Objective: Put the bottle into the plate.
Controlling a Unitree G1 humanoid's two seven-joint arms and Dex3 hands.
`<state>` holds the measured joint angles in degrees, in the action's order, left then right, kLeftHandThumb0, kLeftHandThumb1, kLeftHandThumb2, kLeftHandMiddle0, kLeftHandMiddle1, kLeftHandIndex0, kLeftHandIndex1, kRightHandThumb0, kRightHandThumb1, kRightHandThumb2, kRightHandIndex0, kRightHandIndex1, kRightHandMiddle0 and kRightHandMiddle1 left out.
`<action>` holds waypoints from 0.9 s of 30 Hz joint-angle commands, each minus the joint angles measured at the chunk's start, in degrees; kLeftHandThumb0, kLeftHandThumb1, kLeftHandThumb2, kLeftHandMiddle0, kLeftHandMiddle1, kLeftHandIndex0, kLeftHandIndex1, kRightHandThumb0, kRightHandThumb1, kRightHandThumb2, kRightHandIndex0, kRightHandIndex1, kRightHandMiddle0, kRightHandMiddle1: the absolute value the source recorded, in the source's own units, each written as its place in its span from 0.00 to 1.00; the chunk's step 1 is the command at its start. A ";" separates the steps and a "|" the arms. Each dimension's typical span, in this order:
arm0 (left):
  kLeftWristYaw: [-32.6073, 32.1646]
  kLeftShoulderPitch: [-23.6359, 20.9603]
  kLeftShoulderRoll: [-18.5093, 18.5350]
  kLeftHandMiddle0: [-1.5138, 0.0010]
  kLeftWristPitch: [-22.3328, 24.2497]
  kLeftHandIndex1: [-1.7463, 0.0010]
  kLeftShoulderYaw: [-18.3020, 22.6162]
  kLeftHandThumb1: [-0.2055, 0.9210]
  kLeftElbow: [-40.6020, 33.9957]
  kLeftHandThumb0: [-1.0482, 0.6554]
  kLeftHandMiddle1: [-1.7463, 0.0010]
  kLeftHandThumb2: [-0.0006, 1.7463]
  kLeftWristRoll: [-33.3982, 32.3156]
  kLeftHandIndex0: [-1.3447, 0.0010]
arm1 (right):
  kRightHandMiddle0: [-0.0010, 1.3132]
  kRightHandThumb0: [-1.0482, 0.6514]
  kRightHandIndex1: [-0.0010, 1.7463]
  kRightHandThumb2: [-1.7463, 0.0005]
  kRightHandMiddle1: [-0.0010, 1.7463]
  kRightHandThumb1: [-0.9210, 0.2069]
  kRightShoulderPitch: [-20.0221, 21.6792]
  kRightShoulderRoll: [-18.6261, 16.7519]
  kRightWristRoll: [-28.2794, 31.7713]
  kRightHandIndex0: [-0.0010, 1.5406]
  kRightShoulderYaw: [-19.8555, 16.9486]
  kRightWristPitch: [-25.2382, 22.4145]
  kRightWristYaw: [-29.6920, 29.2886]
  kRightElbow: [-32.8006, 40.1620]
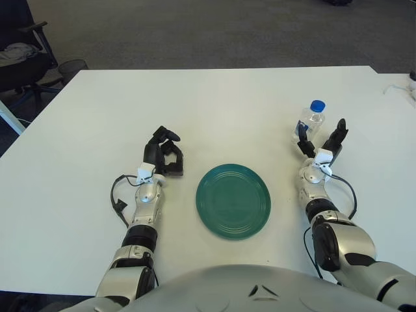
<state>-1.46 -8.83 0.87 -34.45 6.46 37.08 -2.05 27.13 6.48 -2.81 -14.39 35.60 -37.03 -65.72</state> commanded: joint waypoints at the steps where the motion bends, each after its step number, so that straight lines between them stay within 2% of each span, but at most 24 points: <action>1: 0.37 3.89 0.32 0.41 0.82 0.00 0.20 0.13 3.24 0.61 0.04 0.99 0.20 0.50 | 0.00 0.11 0.07 0.73 0.14 0.21 -4.82 -0.65 2.04 0.04 -1.77 -5.00 -0.34 -5.93; 15: 0.19 3.82 0.88 0.41 0.56 0.00 0.33 0.14 3.50 0.61 0.03 0.98 0.61 0.50 | 0.00 0.11 0.09 0.74 0.18 0.22 -1.21 -0.08 0.46 0.08 -1.37 -7.42 -4.22 -7.71; 27: 0.33 3.99 1.00 0.41 1.13 0.00 0.49 0.13 3.12 0.61 0.04 0.98 0.35 0.50 | 0.00 0.06 0.08 0.84 0.14 0.06 0.30 -2.17 -1.10 0.06 0.66 -8.28 -6.46 -7.10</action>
<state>-1.40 -8.80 1.28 -34.47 6.67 37.05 -2.02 30.84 7.88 -4.34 -14.07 31.60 -43.40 -69.85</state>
